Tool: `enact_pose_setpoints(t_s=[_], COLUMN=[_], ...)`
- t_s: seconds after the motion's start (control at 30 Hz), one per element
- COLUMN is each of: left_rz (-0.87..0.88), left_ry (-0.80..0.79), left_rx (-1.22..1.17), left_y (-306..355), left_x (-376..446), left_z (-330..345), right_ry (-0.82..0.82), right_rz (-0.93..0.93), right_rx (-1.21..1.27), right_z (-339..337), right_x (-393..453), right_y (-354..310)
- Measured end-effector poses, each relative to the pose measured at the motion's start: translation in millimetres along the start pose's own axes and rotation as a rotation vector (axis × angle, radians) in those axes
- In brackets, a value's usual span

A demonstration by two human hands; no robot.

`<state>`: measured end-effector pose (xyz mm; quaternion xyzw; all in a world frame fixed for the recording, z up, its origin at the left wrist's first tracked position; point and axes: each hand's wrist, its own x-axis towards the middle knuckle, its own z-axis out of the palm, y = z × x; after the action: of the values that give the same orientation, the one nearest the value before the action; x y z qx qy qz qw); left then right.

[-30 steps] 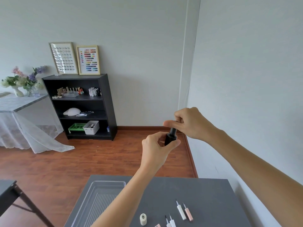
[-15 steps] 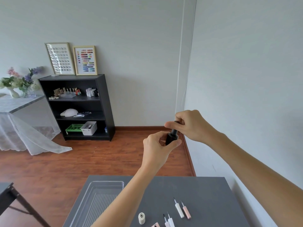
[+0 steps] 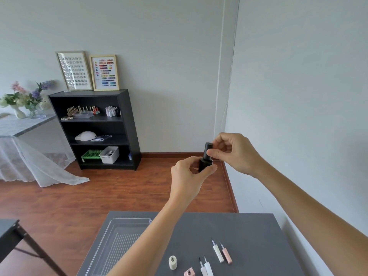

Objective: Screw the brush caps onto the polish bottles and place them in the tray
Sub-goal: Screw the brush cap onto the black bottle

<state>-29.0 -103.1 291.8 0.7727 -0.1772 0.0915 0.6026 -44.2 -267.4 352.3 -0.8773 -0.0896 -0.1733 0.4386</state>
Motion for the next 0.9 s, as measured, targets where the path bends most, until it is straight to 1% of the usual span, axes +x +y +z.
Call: enact_pose_setpoints(t_s=[0.1,0.2,0.37,0.5,0.63,0.7,0.8,0.87,0.9], left_rz=[0.008,-0.011,-0.037,-0.085,-0.154,-0.203,-0.294,-0.351,-0.378], left_ry=[-0.037,-0.055,-0.081,-0.097,-0.122,-0.230,-0.506,-0.652,-0.689], left_rx=[0.004,0.018,0.034,0.077,0.120,0.174,0.281,0.383,0.435], left_y=[-0.7,-6.4,-23.3,-44.0,-74.9,-94.0,-127.2,-151.7,-164.0], left_x=[1.5,0.3,-6.4,-16.8,-27.2,-31.7,-40.1,-48.1,-52.5], left_z=[-0.8,2.9,12.0,22.9,30.9,33.2,33.2,30.1,27.0], right_ry=[-0.073,-0.115,-0.029,0.045,0.060,0.015,-0.078,-0.085,-0.078], right_rz=[-0.004,-0.002,0.026,0.093,0.166,0.221,0.292,0.360,0.402], right_rx=[0.153,0.192,0.101,0.082,0.066,0.058,0.025,-0.001,-0.014], right_z=[2.3,4.4,19.5,38.0,58.7,70.3,89.4,98.7,101.7], right_x=[-1.4,-2.6,-10.6,-23.3,-38.1,-48.2,-67.5,-81.7,-88.9], right_y=[2.3,5.2,19.8,39.5,68.7,87.2,120.4,145.1,157.8])
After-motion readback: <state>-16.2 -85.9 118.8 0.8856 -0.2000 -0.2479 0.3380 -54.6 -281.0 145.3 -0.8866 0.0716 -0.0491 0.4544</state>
